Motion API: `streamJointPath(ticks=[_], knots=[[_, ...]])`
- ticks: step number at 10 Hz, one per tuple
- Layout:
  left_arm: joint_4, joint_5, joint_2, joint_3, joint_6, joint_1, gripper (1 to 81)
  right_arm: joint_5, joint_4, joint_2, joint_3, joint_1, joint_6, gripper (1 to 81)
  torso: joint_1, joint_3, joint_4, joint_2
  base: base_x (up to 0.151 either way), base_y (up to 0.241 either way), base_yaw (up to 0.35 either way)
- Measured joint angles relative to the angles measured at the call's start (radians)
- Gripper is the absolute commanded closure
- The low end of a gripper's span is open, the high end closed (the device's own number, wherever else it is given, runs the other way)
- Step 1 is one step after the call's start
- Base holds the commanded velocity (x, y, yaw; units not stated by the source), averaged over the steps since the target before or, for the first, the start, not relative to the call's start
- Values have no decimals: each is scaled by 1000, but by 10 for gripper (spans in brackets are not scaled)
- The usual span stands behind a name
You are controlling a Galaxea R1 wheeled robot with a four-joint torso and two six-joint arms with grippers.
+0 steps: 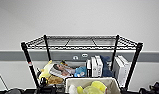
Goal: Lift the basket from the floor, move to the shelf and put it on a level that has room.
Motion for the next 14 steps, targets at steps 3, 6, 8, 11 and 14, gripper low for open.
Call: streamJointPath(ticks=[3,6,8,11,14], knots=[[0,8,-10,18,-56,-84,811,-40,26,-13,19,90,25,811,0,0,0,0,0,0,0],[0,17,-15,37,-112,-169,811,-68,94,-24,42,211,32,811,0,0,0,0,0,0,0],[0,24,-15,50,-154,-217,811,-97,136,-45,57,271,35,811,0,0,0,0,0,0,0],[0,41,-15,61,-214,-305,811,-144,194,-58,69,382,42,811,0,0,0,0,0,0,0],[0,55,-18,69,-283,-416,811,-175,273,-72,80,500,42,811,0,0,0,0,0,0,0]])
